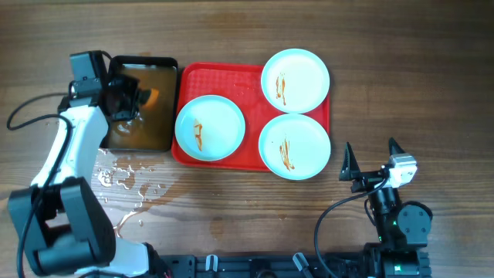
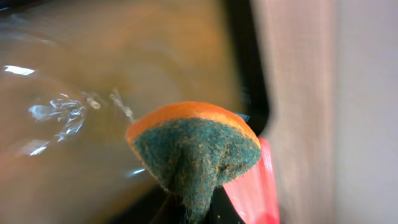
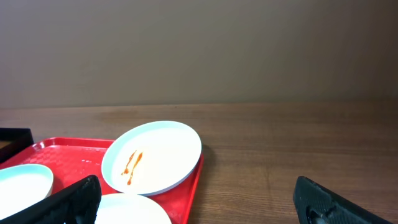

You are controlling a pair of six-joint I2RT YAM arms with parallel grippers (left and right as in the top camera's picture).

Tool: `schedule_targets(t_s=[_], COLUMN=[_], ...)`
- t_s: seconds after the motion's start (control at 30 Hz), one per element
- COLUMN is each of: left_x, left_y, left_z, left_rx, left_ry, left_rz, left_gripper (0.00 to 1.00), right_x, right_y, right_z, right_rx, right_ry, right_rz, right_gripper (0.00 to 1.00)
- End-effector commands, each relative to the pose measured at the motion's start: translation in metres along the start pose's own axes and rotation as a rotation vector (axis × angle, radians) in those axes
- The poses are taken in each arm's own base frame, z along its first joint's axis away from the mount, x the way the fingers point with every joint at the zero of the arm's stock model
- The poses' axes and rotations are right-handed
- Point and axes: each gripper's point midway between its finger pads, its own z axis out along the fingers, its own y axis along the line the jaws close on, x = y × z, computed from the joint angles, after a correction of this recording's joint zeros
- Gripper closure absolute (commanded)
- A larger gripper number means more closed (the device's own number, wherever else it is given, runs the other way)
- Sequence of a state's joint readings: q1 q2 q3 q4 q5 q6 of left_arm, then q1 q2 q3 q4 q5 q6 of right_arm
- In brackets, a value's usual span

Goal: Clean dirty plates on tray and stack at the side
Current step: 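Lift the sponge out and hold it above the black tray, then carry the sponge with the left gripper onto the left white plate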

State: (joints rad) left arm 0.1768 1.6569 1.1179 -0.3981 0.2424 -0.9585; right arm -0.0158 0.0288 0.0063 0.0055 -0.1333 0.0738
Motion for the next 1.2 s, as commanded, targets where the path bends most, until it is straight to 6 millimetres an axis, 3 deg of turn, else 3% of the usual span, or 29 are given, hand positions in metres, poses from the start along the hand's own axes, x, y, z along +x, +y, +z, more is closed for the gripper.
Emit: schedule_targets(t_s=[0.0, 0.13, 0.2, 0.27, 0.33, 0.43, 0.5, 0.53, 0.7, 0.8, 0.87, 0.9, 0.93, 1.0, 1.1, 1.17], left_x=[-0.003, -0.009, -0.008, -0.012, -0.014, 0.008, 0.014, 0.013, -0.002, -0.009, -0.01, -0.013, -0.016, -0.026, -0.012, -0.003], left_y=[-0.077, -0.118, -0.122, -0.104, -0.067, 0.0, 0.017, 0.014, -0.056, -0.109, -0.121, -0.118, -0.11, -0.08, -0.005, 0.028], left_z=[-0.065, -0.13, -0.139, -0.122, -0.077, 0.004, 0.019, 0.017, -0.051, -0.132, -0.164, -0.168, -0.162, -0.126, -0.025, 0.007], left_rx=[0.313, 0.48, 0.488, 0.385, 0.217, 0.034, 0.001, 0.011, 0.202, 0.373, 0.42, 0.397, 0.353, 0.215, 0.0, -0.091], left_ry=[-0.063, -0.224, -0.258, -0.27, -0.225, -0.02, 0.044, 0.04, -0.108, -0.305, -0.387, -0.406, -0.405, -0.372, -0.137, -0.029], left_rz=[0.261, 0.438, 0.514, 0.583, 0.595, 0.665, 0.666, 0.667, 0.727, 0.792, 0.809, 0.801, 0.786, 0.745, 0.69, 0.662], left_gripper=[0.96, 0.96, 0.96, 0.96, 0.96, 0.96, 0.96, 0.96, 0.96, 0.96, 0.96, 0.96, 0.96, 0.96, 0.96, 0.96], right_x=[-0.001, -0.001, -0.001, -0.001, -0.001, -0.001, -0.001, -0.001, -0.001, -0.001, -0.001, -0.001, -0.001, -0.001, -0.001, -0.001], right_y=[0.0, 0.0, 0.0, 0.0, 0.0, 0.0, 0.0, 0.0, 0.0, 0.0, 0.0, 0.0, 0.0, 0.0, 0.0, 0.0], right_z=[0.0, 0.0, 0.0, 0.0, 0.0, 0.0, 0.0, 0.0, 0.0, 0.0, 0.0, 0.0, 0.0, 0.0, 0.0, 0.0], right_rx=[0.002, 0.002, 0.002, 0.002, 0.002, 0.002, 0.002, 0.002, 0.002, 0.002, 0.002, 0.002, 0.002, 0.002, 0.002, 0.002], right_ry=[-0.007, -0.007, -0.007, -0.007, -0.007, -0.007, -0.007, -0.007, -0.007, -0.007, -0.007, -0.007, -0.007, -0.007, -0.007, -0.007], right_rz=[0.004, 0.004, 0.004, 0.005, 0.004, 0.004, 0.004, 0.004, 0.004, 0.005, 0.004, 0.004, 0.005, 0.004, 0.004, 0.004], right_gripper=[0.0, 0.0, 0.0, 0.0, 0.0, 0.0, 0.0, 0.0, 0.0, 0.0, 0.0, 0.0, 0.0, 0.0, 0.0, 0.0])
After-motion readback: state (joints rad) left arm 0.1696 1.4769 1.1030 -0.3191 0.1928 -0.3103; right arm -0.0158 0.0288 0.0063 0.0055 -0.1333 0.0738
